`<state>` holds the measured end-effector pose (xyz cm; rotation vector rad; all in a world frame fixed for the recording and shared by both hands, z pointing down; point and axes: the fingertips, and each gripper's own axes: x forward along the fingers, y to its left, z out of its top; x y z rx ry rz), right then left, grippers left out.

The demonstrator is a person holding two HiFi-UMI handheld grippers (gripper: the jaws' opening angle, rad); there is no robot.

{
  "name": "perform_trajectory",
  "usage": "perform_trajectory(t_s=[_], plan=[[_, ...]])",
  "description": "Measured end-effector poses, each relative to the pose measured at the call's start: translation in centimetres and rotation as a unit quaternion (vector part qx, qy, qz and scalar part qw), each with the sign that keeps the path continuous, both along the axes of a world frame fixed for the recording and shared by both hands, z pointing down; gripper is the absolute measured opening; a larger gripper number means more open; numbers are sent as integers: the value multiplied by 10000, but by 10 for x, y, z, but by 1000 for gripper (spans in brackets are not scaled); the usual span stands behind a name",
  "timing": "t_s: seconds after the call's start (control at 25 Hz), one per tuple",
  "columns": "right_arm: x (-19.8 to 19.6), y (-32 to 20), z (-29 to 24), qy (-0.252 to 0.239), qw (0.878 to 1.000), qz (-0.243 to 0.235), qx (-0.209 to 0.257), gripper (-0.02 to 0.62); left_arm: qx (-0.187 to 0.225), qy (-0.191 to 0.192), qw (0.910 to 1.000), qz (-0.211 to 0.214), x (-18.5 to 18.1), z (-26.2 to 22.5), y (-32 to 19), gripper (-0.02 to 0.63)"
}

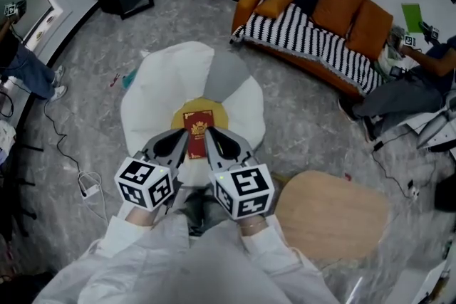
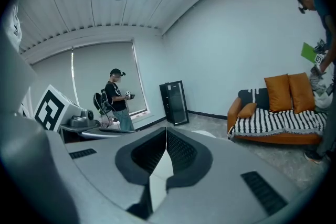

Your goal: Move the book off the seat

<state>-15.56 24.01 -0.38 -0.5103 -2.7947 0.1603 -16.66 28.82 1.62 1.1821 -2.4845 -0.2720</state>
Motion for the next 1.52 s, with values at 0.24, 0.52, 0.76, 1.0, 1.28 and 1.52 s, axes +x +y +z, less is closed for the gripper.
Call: perform_trajectory(t_s=[0.24,0.52,0.76,1.0,1.28,1.52], plan=[[-15,-11,15,144,9999,-12,1,12,-40,203,9998,22,-8,18,-7,6],[-40,-23,46,427,9991,-11,-41,12,-169,361,9992,-99,-34,46,-27,6],[-61,-29,86,758,9970,8,-152,12,-191,633,9973,-320,-60,83,-30,6],[-81,-26,139,1062,9940,-149,-190,12,-269,935,9949,-259,-76,141,-30,6],[-99,-37,211,1405,9898,-181,-132,12,-339,1205,9916,-338,-97,213,-34,6],[-115,-37,269,1657,9857,-277,-93,12,-265,1404,9887,-444,-115,267,-42,6]])
